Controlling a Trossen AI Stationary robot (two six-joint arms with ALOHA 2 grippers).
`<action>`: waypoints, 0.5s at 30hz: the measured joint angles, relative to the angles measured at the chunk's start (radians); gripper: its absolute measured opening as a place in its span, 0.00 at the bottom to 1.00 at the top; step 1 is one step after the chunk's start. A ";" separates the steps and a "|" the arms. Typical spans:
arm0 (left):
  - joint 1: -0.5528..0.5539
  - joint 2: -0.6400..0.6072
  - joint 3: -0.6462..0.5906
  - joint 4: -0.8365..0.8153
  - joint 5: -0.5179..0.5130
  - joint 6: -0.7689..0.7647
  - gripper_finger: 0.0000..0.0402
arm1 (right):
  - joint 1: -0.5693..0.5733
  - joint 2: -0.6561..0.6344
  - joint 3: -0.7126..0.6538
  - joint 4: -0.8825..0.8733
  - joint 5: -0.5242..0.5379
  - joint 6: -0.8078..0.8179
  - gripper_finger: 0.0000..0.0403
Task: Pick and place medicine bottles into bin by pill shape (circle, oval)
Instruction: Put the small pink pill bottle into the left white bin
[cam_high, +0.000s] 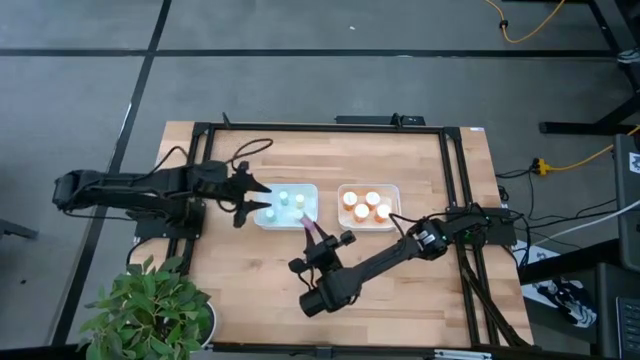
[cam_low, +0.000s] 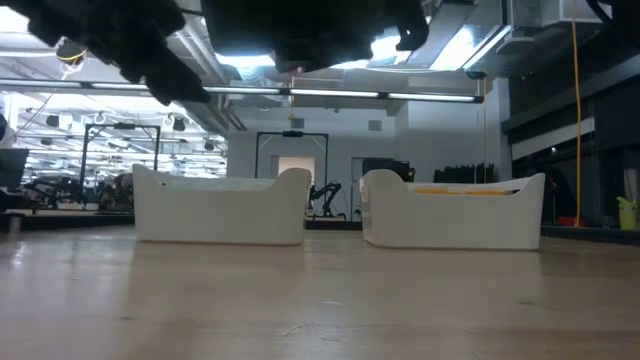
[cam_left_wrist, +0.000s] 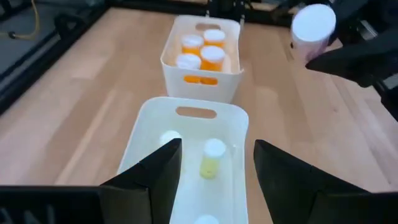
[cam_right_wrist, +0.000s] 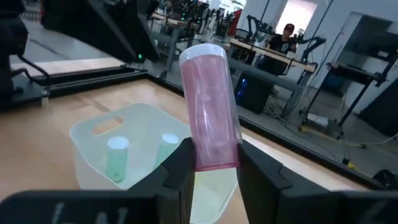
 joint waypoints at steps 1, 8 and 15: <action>0.000 0.024 0.015 -0.002 0.004 0.000 0.48 | -0.002 -0.001 -0.014 0.017 0.003 0.010 0.25; -0.001 0.122 0.118 0.000 0.024 0.000 0.48 | -0.004 -0.001 -0.127 0.185 0.101 0.070 0.25; -0.048 0.122 0.169 -0.009 0.061 -0.006 0.48 | 0.000 0.000 -0.168 0.298 0.106 0.071 0.25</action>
